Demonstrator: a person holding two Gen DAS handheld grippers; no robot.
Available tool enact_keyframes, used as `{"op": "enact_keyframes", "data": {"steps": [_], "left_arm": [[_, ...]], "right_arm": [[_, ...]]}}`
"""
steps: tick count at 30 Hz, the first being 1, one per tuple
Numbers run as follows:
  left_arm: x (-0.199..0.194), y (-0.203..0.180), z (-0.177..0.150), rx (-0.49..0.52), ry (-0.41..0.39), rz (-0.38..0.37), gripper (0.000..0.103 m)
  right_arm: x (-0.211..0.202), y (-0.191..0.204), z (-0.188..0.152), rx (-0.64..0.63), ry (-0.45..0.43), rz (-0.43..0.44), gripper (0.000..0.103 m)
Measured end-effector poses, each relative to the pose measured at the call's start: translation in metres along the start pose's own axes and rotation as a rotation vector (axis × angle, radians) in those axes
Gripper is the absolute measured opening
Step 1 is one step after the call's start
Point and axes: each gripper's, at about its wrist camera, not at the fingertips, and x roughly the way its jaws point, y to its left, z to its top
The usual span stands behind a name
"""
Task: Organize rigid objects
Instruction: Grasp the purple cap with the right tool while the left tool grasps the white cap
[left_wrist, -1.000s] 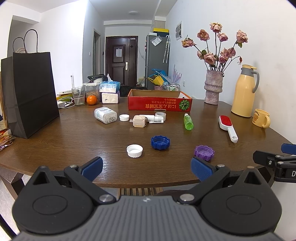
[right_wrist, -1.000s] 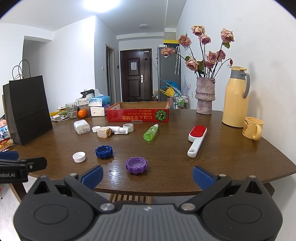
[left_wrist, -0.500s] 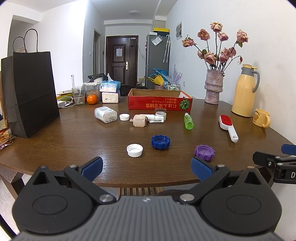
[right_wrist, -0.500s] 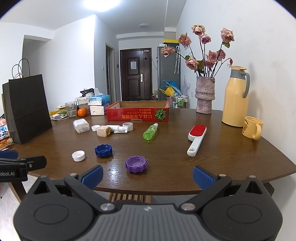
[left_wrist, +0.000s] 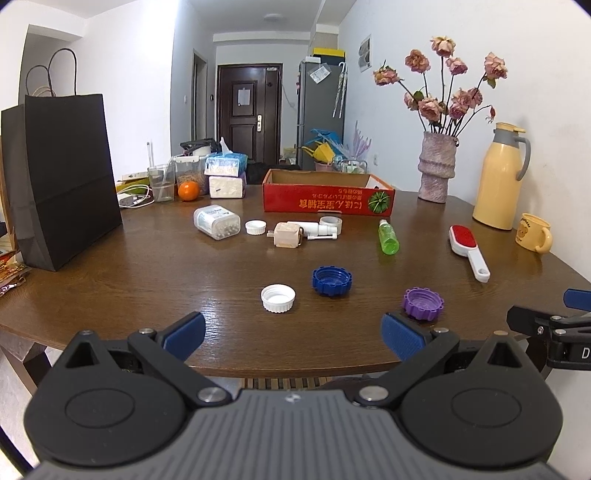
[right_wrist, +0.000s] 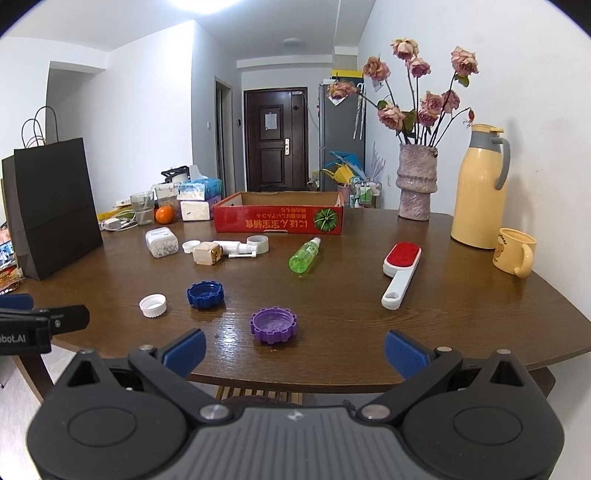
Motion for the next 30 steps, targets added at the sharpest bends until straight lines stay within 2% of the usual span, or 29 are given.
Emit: {"op": "enact_keyframes", "data": {"steps": [16, 30], "left_arm": [[0.045, 0.009, 0.008, -0.011, 0.061, 0.009, 0.103], [0.1, 0.02, 0.015, -0.033, 0.139, 0.025, 0.103]], "right_arm": [[0.051, 0.009, 0.007, -0.022, 0.058, 0.021, 0.103], [0.114, 0.014, 0.01, -0.035, 0.148, 0.043, 0.102]]}}
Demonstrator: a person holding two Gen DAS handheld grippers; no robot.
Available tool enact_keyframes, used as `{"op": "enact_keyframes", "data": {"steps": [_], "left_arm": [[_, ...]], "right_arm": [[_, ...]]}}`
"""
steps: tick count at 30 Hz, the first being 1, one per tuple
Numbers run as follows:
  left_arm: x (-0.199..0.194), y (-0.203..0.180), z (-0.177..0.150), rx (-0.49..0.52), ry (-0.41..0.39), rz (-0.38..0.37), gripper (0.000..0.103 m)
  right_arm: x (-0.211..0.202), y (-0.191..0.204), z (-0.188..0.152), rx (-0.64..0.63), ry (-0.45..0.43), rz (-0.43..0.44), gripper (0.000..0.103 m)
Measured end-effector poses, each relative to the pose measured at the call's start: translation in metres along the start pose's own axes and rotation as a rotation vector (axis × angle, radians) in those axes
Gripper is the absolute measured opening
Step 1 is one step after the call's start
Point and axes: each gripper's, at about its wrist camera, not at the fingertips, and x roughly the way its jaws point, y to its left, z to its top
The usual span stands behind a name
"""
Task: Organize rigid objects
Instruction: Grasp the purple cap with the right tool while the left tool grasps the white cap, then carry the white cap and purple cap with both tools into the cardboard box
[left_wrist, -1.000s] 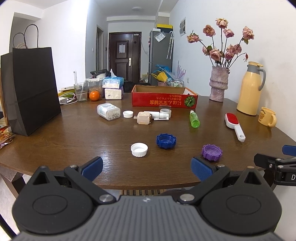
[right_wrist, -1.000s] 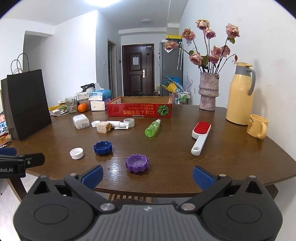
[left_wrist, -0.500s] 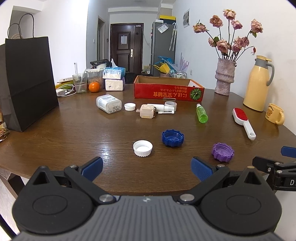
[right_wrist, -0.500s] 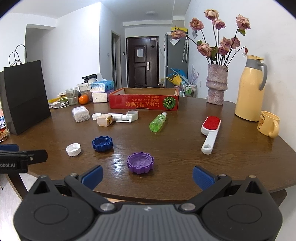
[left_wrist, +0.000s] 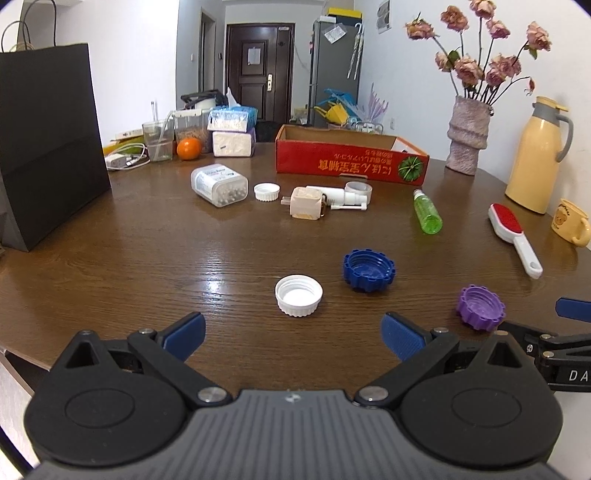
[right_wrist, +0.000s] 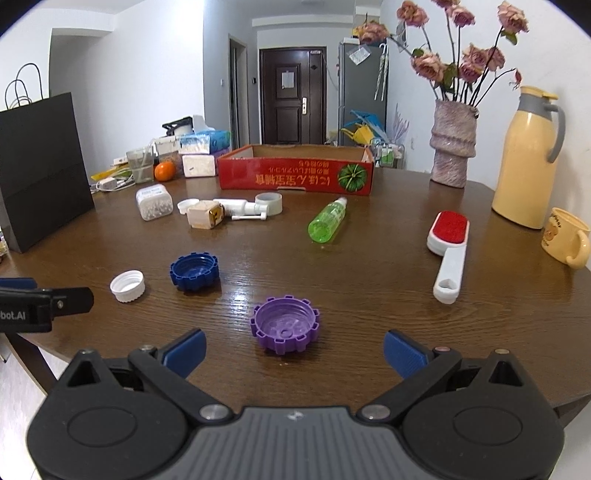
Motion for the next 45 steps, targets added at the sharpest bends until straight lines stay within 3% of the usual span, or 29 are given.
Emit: {"op": "enact_keyframes", "data": {"steps": [10, 15, 17, 18, 28, 33, 40, 43, 45], "left_arm": [[0.034, 0.009, 0.006, -0.014, 0.057, 0.017, 0.103], [0.044, 0.011, 0.008, -0.016, 0.067, 0.023, 0.103], [0.047, 0.012, 0.009, -0.018, 0.07, 0.024, 0.103], [0.049, 0.011, 0.01, -0.018, 0.073, 0.026, 0.103], [0.07, 0.006, 0.015, -0.014, 0.083, 0.041, 0.103], [0.081, 0.003, 0.014, -0.005, 0.096, 0.043, 0.083], [0.086, -0.003, 0.014, 0.021, 0.077, 0.031, 0.069], [0.087, -0.006, 0.013, 0.039, 0.067, 0.029, 0.057], [0.086, -0.007, 0.014, 0.046, 0.062, 0.017, 0.044]], "right_arm": [[0.047, 0.001, 0.008, 0.008, 0.067, 0.01, 0.093], [0.063, 0.0, 0.01, 0.014, 0.086, 0.041, 0.072], [0.066, 0.002, 0.011, 0.001, 0.078, 0.042, 0.056], [0.067, 0.002, 0.012, -0.004, 0.072, 0.047, 0.053], [0.073, -0.006, 0.016, 0.018, 0.052, 0.065, 0.053], [0.073, -0.009, 0.015, 0.025, 0.048, 0.064, 0.053], [0.074, -0.011, 0.015, 0.026, 0.046, 0.066, 0.053], [0.073, -0.011, 0.015, 0.026, 0.046, 0.067, 0.053], [0.074, -0.011, 0.015, 0.026, 0.045, 0.067, 0.053]]}}
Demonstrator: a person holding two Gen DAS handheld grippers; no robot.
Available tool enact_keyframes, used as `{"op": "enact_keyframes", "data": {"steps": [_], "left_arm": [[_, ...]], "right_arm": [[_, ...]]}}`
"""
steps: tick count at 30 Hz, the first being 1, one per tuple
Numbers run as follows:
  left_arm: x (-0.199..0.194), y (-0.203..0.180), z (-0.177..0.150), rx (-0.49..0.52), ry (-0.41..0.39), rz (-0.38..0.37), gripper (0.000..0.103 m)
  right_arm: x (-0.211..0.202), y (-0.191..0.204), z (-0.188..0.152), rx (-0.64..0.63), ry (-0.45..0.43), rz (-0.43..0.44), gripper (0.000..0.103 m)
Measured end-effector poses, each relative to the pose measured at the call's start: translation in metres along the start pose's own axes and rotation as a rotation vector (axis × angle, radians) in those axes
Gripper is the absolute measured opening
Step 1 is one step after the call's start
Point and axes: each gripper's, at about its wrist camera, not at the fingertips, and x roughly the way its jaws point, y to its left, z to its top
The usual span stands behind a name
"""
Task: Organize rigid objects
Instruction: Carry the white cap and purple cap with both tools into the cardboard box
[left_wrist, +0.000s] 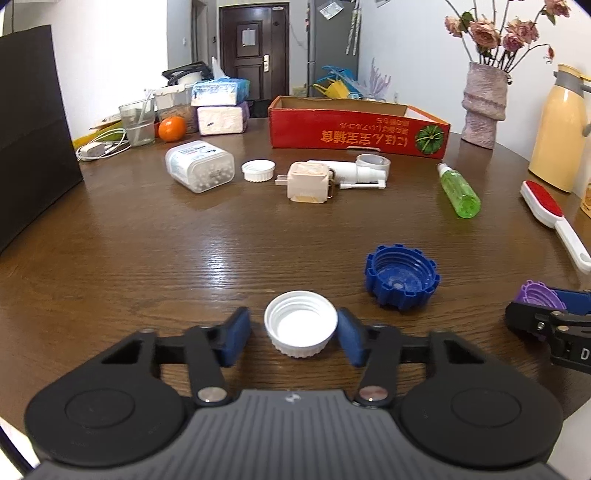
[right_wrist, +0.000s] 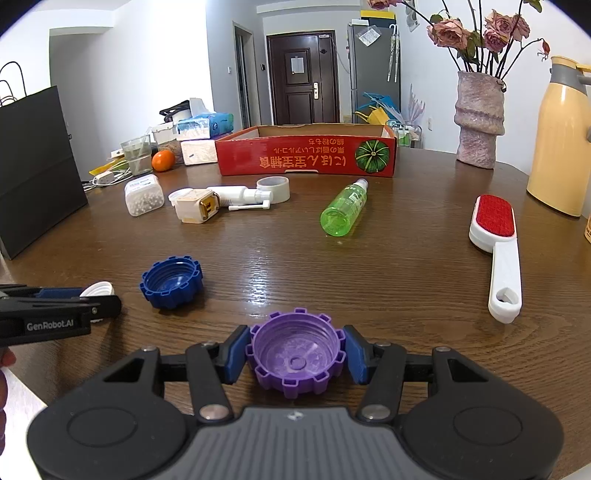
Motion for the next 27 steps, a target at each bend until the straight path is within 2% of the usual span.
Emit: {"op": "enact_keyframes", "data": {"steps": [1, 15, 27], "left_arm": [[0.0, -0.001, 0.0, 0.003, -0.002, -0.002, 0.041], [-0.007, 0.005, 0.004, -0.009, -0.026, -0.006, 0.041], [-0.026, 0.015, 0.041, -0.024, -0.106, 0.017, 0.041]], "right_arm": [[0.0, 0.0, 0.0, 0.0, 0.0, 0.0, 0.053], [-0.003, 0.0, 0.003, 0.003, -0.011, -0.002, 0.053], [-0.009, -0.005, 0.035, 0.027, -0.092, -0.017, 0.053]]}}
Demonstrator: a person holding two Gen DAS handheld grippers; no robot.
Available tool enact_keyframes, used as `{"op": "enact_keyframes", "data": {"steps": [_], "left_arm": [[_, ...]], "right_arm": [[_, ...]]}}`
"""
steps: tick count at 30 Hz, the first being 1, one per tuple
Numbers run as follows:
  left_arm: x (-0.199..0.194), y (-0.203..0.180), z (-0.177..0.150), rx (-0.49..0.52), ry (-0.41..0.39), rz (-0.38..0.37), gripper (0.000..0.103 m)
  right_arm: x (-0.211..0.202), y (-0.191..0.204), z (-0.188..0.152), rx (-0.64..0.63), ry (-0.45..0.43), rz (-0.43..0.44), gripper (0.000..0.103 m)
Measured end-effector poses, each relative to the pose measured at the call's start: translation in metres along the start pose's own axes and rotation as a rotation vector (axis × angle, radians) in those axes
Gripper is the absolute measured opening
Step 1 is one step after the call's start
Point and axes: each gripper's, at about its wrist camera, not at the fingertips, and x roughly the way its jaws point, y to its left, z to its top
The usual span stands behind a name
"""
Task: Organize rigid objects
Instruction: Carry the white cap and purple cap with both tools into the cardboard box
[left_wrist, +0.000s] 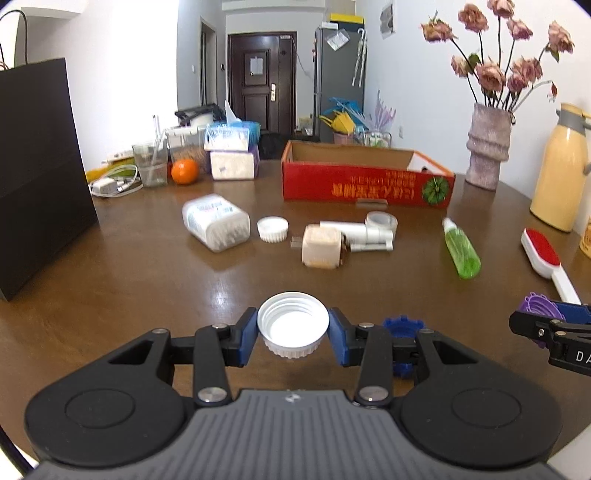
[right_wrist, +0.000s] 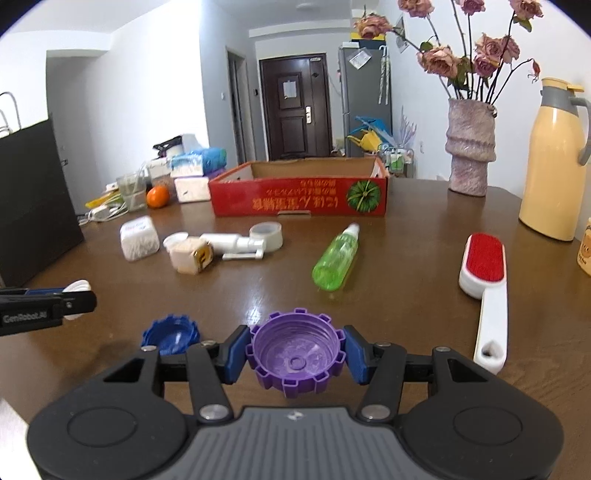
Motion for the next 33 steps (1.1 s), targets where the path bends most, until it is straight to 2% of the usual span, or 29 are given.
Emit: {"op": "enact_keyframes", "data": {"steps": [17, 33], "left_arm": [[0.016, 0.011, 0.066, -0.053, -0.079, 0.013, 0.041], [0.064, 0.016, 0.126, -0.092, -0.11, 0.014, 0.041]], "right_arm": [[0.031, 0.009, 0.064, 0.003, -0.072, 0.001, 0.053], [0.083, 0.016, 0.123, -0.006, -0.101, -0.003, 0.053]]}}
